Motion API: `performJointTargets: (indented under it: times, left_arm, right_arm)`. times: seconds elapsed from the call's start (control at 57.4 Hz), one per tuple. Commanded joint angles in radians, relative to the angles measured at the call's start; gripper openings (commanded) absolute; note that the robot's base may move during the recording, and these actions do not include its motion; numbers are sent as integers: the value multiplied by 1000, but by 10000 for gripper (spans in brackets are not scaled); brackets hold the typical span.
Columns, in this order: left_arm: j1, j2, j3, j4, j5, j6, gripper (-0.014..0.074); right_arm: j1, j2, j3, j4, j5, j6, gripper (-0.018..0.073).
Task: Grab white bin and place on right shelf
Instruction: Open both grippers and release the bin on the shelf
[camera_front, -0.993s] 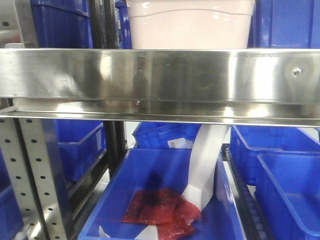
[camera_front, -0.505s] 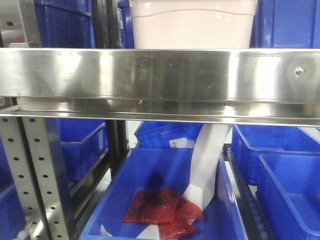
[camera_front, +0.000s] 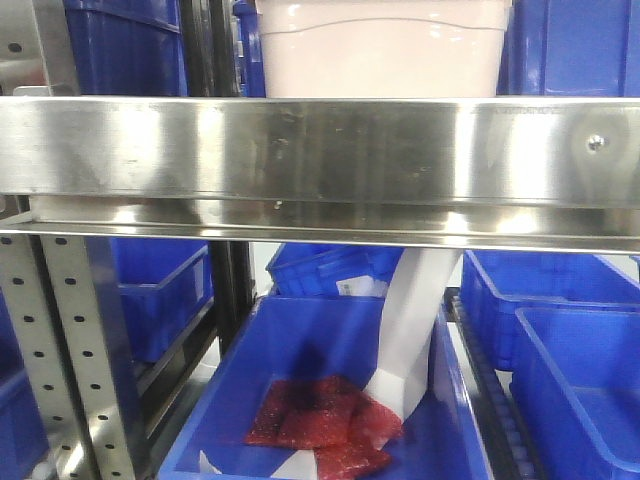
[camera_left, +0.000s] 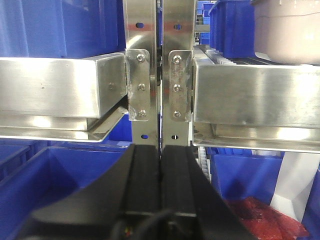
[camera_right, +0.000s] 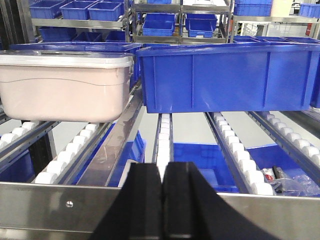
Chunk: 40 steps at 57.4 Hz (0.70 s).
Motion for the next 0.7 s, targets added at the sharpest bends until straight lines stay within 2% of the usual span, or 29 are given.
performJointTargets:
  times: [0.0,0.558,0.68]
  left_arm:
    - [-1,-9,15,-8,-94,2,-119]
    - [-1,-9,15,-8,-94,2,-120]
    - [-1,-9,15,-8,-94,2,-120]
  right_arm:
    - [-8,13,-23,17,-82,-6,74]
    - [-8,13,-23,17,-82,-6,74]
    - [-8,13,-22,-9,-84,-7,74]
